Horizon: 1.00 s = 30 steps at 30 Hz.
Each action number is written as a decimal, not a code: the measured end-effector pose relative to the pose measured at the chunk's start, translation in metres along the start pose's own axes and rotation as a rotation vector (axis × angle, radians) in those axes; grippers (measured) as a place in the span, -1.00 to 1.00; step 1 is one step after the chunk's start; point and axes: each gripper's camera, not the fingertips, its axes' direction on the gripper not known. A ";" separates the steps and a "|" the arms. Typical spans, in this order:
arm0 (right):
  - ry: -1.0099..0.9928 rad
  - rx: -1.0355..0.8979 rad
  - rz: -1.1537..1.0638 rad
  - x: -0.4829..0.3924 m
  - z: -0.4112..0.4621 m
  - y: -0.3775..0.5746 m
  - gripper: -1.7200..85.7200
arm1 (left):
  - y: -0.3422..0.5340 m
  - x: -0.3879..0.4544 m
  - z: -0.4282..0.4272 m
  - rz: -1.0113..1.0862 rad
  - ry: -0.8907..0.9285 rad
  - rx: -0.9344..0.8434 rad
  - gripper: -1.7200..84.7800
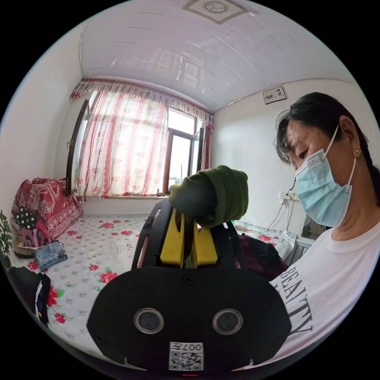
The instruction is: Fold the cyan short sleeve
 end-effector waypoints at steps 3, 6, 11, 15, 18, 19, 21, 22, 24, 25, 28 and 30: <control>-0.036 0.036 -0.029 0.012 0.021 -0.012 -0.89 | 0.003 -0.015 0.020 0.033 -0.124 0.013 -0.97; -0.053 0.007 0.042 0.047 0.038 -0.013 -0.91 | 0.018 -0.057 0.071 0.030 -0.263 -0.069 -0.96; 0.033 -0.057 0.434 0.165 0.084 0.027 -0.89 | 0.114 -0.190 0.203 -0.151 -0.411 -0.583 -0.77; 0.132 -0.126 0.534 0.201 0.110 0.075 -0.86 | 0.229 -0.256 0.231 -0.351 -0.419 -0.776 -0.66; 0.175 -0.216 0.555 0.208 0.133 0.099 -0.84 | 0.301 -0.274 0.242 -0.389 -0.390 -0.924 -0.68; 0.177 -0.265 0.552 0.210 0.148 0.108 -0.84 | 0.330 -0.278 0.251 -0.420 -0.327 -1.000 -0.68; 0.166 -0.340 0.532 0.214 0.179 0.115 -0.82 | 0.371 -0.275 0.265 -0.431 -0.239 -1.119 -0.67; 0.156 -0.356 0.522 0.215 0.187 0.115 -0.82 | 0.395 -0.269 0.273 -0.421 -0.195 -1.188 -0.68; 0.125 -0.382 0.480 0.216 0.210 0.107 -0.81 | 0.423 -0.260 0.284 -0.427 -0.131 -1.250 -0.68; 0.099 -0.386 0.438 0.215 0.225 0.098 -0.80 | 0.438 -0.256 0.290 -0.446 -0.099 -1.278 -0.68; -0.016 -0.411 0.295 0.210 0.268 0.068 -0.79 | 0.465 -0.255 0.306 -0.483 -0.040 -1.334 -0.70; -0.104 -0.453 0.194 0.204 0.299 0.052 -0.79 | 0.473 -0.259 0.316 -0.471 -0.023 -1.350 -0.70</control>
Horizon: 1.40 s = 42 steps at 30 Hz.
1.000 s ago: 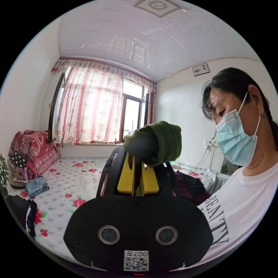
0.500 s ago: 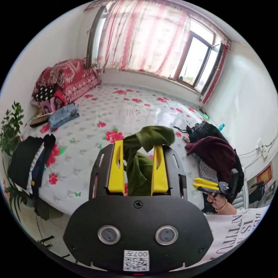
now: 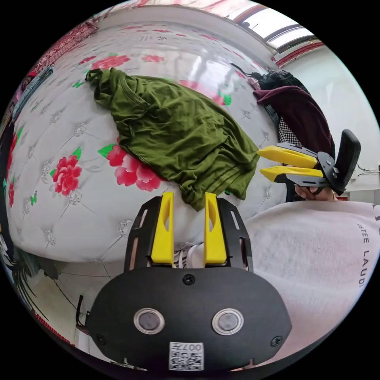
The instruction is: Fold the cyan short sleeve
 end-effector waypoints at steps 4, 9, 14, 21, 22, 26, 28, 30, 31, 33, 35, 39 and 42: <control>-0.092 -0.186 -0.241 -0.023 0.069 -0.045 -0.77 | -0.026 -0.014 0.006 -0.003 0.039 0.033 -0.75; 0.016 -0.244 -0.361 -0.037 0.114 -0.068 -0.79 | -0.048 -0.027 0.001 -0.077 0.145 0.107 -0.96; 0.109 -0.249 -0.286 -0.011 0.101 -0.089 -0.90 | -0.052 -0.025 -0.020 -0.076 0.126 0.219 -0.97; 0.020 0.214 0.113 0.102 -0.076 -0.084 -0.96 | -0.035 -0.017 -0.041 -0.079 0.047 0.301 -0.88; 0.025 0.250 0.146 0.112 -0.092 -0.079 -0.96 | -0.036 -0.006 -0.033 -0.042 0.062 0.260 -0.86; 0.079 0.430 0.352 0.169 -0.182 -0.041 -0.96 | -0.046 0.034 -0.004 0.080 0.088 0.149 -0.79; 0.095 0.474 0.414 0.181 -0.210 -0.026 -0.96 | -0.057 0.058 0.011 0.163 0.117 0.087 -0.73; 0.095 0.509 0.444 0.186 -0.232 -0.016 -0.96 | -0.064 0.074 0.022 0.217 0.123 0.012 -0.69; 0.101 0.522 0.457 0.187 -0.244 -0.011 -0.96 | -0.066 0.084 0.029 0.256 0.134 -0.036 -0.67; 0.109 0.522 0.466 0.184 -0.261 -0.008 -0.96 | -0.063 0.102 0.040 0.330 0.095 -0.100 -0.65; 0.111 0.516 0.471 0.182 -0.273 -0.008 -0.96 | -0.054 0.121 0.053 0.424 -0.017 -0.156 -0.67; 0.113 0.520 0.477 0.174 -0.302 -0.011 -0.96 | -0.029 0.149 0.044 0.609 -0.261 -0.084 -0.90; 0.124 0.535 0.473 0.166 -0.328 -0.012 -0.96 | -0.022 0.138 0.017 0.495 -0.282 -0.082 -0.96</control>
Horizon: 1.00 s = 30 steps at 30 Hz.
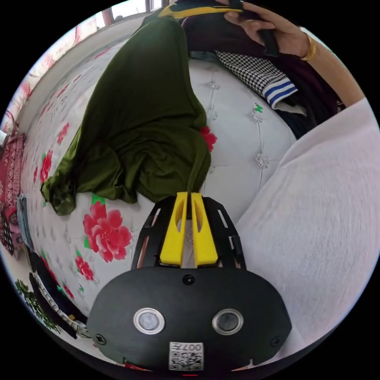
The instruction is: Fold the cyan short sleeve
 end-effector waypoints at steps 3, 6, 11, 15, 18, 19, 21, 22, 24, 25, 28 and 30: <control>0.007 0.061 -0.018 -0.016 -0.058 -0.015 -0.96 | 0.045 -0.031 -0.062 -0.181 0.045 0.147 -0.98; -0.008 0.107 -0.030 -0.031 -0.108 -0.025 -0.96 | 0.111 -0.064 -0.150 -0.353 0.026 0.346 -0.98; -0.034 0.291 -0.133 -0.104 -0.236 -0.038 -0.96 | 0.217 -0.096 -0.297 -0.551 -0.047 0.660 -0.98; -0.112 0.506 -0.222 -0.174 -0.324 -0.037 -0.96 | 0.287 -0.099 -0.402 -0.502 -0.077 0.934 -0.98; -0.120 0.563 -0.254 -0.211 -0.356 -0.040 -0.96 | 0.313 -0.098 -0.451 -0.422 -0.096 1.008 -0.98; -0.117 0.573 -0.266 -0.228 -0.368 -0.042 -0.96 | 0.319 -0.100 -0.465 -0.401 -0.102 1.012 -0.98; -0.080 0.573 -0.283 -0.256 -0.380 -0.047 -0.96 | 0.325 -0.104 -0.478 -0.361 -0.149 1.003 -0.98; -0.065 0.566 -0.288 -0.261 -0.380 -0.049 -0.96 | 0.327 -0.112 -0.483 -0.358 -0.176 0.988 -0.98; -0.026 0.522 -0.298 -0.273 -0.371 -0.060 -0.96 | 0.324 -0.134 -0.482 -0.356 -0.162 0.970 -0.98; -0.007 0.481 -0.280 -0.274 -0.357 -0.072 -0.96 | 0.318 -0.156 -0.478 -0.370 -0.124 0.953 -0.98; 0.006 0.370 -0.207 -0.262 -0.308 -0.114 -0.96 | 0.290 -0.220 -0.466 -0.448 -0.019 0.877 -0.98; 0.032 0.330 -0.174 -0.256 -0.277 -0.142 -0.96 | 0.270 -0.250 -0.466 -0.479 -0.009 0.858 -0.98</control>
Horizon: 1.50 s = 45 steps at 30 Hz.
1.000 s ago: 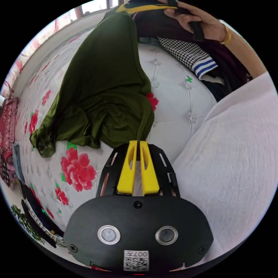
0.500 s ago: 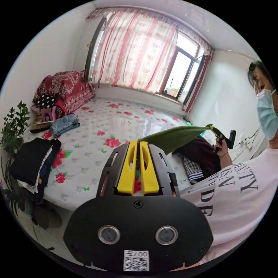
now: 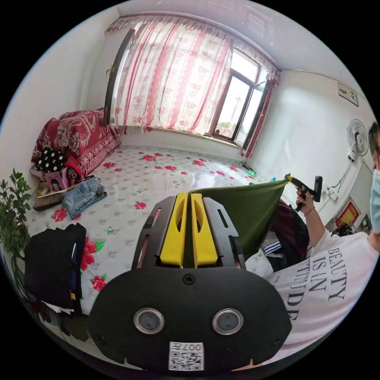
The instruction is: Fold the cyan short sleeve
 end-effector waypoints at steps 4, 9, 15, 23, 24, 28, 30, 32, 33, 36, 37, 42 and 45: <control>0.074 0.008 0.039 0.003 0.041 -0.047 -0.97 | -0.068 -0.021 -0.003 -0.009 0.024 0.070 -0.98; -0.009 0.240 0.013 -0.020 -0.005 -0.080 -0.97 | -0.113 -0.005 -0.059 0.149 -0.005 0.223 -0.98; -0.044 0.261 -0.049 -0.031 -0.018 -0.029 -0.96 | -0.077 0.000 -0.088 0.262 0.065 0.277 -0.98; 0.023 -0.111 0.128 0.010 0.082 0.165 -0.97 | 0.078 -0.039 0.009 0.170 0.055 -0.076 -0.98; 0.042 -0.163 0.160 0.015 0.096 0.185 -0.97 | 0.109 -0.050 0.035 0.107 0.047 -0.172 -0.98; 0.064 -0.428 0.407 0.046 0.173 0.309 -0.96 | 0.196 -0.077 0.104 -0.096 0.057 -0.430 -0.98; 0.047 -0.477 0.463 0.051 0.190 0.343 -0.96 | 0.214 -0.085 0.116 -0.150 0.076 -0.485 -0.98; 0.056 -0.530 0.477 0.052 0.207 0.373 -0.96 | 0.224 -0.091 0.124 -0.174 0.073 -0.521 -0.98; 0.061 -0.558 0.479 0.054 0.214 0.386 -0.96 | 0.228 -0.094 0.130 -0.182 0.077 -0.546 -0.98; 0.082 -0.617 0.478 0.057 0.228 0.408 -0.96 | 0.232 -0.099 0.143 -0.176 0.086 -0.602 -0.98; 0.097 -0.637 0.480 0.058 0.233 0.417 -0.95 | 0.232 -0.098 0.147 -0.168 0.091 -0.615 -0.98; 0.192 -0.688 0.392 0.048 0.237 0.431 -0.93 | 0.225 -0.094 0.155 -0.132 0.113 -0.627 -0.98; 0.214 -0.704 0.352 0.041 0.237 0.433 -0.91 | 0.222 -0.092 0.158 -0.104 0.101 -0.651 -0.98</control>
